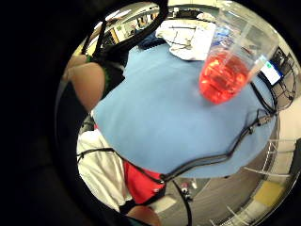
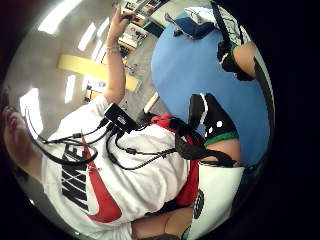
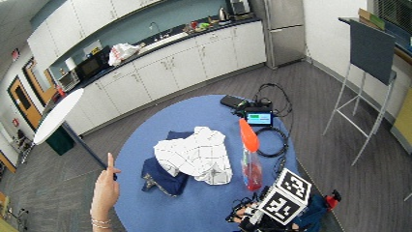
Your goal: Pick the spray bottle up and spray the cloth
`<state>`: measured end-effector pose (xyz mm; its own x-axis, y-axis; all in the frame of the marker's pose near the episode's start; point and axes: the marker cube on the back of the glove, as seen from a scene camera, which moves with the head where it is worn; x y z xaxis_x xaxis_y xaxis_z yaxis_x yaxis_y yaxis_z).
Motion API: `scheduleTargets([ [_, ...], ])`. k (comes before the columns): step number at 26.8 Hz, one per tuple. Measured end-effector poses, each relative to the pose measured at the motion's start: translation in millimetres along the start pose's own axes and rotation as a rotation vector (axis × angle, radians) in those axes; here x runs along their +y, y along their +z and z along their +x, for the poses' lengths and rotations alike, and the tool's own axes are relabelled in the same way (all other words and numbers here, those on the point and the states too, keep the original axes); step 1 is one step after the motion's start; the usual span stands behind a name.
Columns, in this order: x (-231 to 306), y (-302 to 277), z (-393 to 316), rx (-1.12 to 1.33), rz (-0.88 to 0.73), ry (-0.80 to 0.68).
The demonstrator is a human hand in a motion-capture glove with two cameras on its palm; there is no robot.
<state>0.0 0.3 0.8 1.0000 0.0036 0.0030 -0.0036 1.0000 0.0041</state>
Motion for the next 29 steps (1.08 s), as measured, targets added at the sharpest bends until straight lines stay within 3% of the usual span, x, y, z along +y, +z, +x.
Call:
scheduleTargets([
  [16,-35,1,-8,0.031,0.001,-0.11],
  [29,-20,-58,67,0.004,0.339,0.11],
])
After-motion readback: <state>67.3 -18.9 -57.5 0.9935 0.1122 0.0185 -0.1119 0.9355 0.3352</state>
